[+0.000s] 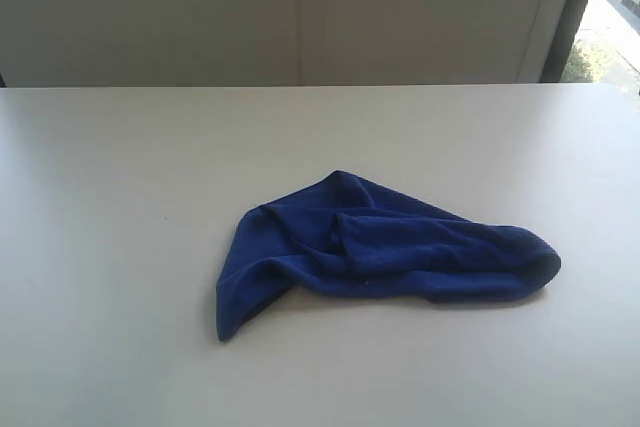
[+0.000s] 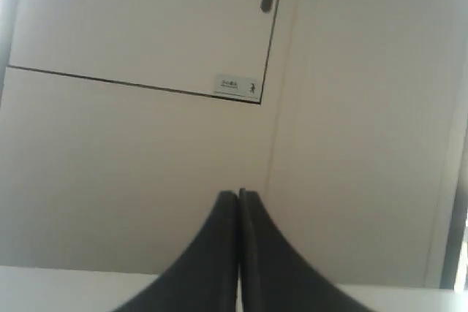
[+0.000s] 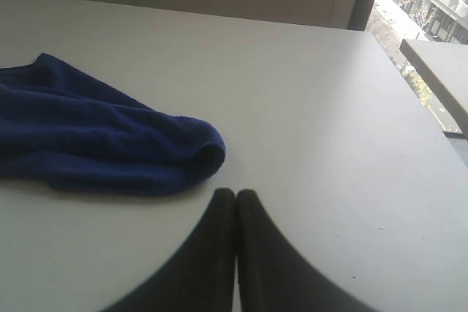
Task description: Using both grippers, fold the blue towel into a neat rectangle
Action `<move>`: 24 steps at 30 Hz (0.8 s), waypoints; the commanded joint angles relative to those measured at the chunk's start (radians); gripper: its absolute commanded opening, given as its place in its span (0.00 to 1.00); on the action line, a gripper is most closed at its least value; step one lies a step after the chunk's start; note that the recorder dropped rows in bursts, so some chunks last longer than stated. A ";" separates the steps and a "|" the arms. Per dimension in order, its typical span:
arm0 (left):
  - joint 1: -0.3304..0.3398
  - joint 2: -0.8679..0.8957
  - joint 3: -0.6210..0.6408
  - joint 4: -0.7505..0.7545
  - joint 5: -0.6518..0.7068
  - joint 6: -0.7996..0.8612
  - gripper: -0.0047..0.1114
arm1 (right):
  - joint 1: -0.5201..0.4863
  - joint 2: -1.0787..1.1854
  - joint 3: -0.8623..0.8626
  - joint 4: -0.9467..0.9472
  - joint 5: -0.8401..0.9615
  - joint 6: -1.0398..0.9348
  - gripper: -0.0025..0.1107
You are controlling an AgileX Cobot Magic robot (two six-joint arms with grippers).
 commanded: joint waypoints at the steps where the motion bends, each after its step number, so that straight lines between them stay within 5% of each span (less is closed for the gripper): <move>1: 0.003 0.134 -0.155 0.401 0.075 -0.275 0.04 | 0.003 -0.006 0.002 -0.003 -0.005 -0.001 0.02; 9: 0.003 0.605 -0.503 1.486 0.021 -1.168 0.04 | 0.003 -0.006 0.002 -0.003 -0.005 -0.001 0.02; 11: 0.003 0.743 -0.570 1.511 -0.049 -1.265 0.04 | 0.003 -0.006 0.002 -0.003 -0.005 -0.001 0.02; 18: 0.001 1.149 -0.676 1.511 -0.355 -1.158 0.04 | 0.003 -0.006 0.002 -0.003 -0.005 -0.001 0.02; 20: 0.001 1.216 -0.698 1.511 -0.265 -1.062 0.04 | 0.003 -0.006 0.002 -0.003 -0.005 -0.001 0.02; 24: 0.001 1.281 -0.713 1.511 0.266 -0.921 0.04 | 0.003 -0.006 0.002 -0.003 -0.005 -0.001 0.02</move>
